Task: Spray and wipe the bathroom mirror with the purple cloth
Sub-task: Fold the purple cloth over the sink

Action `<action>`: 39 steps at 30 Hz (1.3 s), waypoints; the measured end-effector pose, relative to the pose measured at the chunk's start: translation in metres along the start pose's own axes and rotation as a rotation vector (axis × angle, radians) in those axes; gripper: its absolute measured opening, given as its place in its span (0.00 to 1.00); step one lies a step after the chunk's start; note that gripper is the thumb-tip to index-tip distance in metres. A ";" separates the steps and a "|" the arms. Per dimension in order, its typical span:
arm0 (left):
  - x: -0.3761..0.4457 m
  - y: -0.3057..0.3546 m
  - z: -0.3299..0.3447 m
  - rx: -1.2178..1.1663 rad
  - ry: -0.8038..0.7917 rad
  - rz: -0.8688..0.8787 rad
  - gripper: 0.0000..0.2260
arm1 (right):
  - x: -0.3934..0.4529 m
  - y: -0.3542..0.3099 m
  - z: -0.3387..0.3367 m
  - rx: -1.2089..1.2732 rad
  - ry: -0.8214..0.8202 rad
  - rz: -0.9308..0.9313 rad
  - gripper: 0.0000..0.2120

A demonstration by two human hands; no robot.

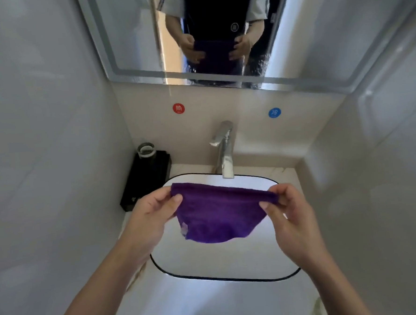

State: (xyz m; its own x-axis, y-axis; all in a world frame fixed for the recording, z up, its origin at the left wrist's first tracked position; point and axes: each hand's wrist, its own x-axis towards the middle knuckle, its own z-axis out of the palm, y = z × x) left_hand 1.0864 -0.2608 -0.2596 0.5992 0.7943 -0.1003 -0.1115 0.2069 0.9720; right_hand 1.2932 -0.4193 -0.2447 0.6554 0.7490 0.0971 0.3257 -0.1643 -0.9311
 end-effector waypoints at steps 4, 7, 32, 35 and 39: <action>-0.007 0.001 -0.015 0.070 0.097 -0.026 0.06 | -0.001 0.009 0.017 0.080 -0.053 0.031 0.10; -0.010 -0.003 -0.037 0.088 0.252 -0.072 0.07 | -0.001 0.010 0.045 0.134 -0.122 0.102 0.10; -0.002 -0.063 -0.152 1.356 0.329 -0.297 0.13 | 0.002 0.086 0.270 -0.842 -0.743 -0.212 0.21; -0.005 -0.079 -0.160 1.304 0.311 -0.335 0.10 | 0.002 0.087 0.266 -0.770 -0.708 -0.161 0.18; -0.029 -0.130 -0.162 1.212 0.191 -0.503 0.13 | -0.012 0.091 0.251 -0.702 -0.734 -0.067 0.17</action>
State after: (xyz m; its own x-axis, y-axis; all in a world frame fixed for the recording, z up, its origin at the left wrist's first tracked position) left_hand 0.9551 -0.2177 -0.4174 0.2354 0.8693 -0.4347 0.9217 -0.0578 0.3836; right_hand 1.1438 -0.2819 -0.4186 0.1181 0.9406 -0.3184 0.8273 -0.2705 -0.4923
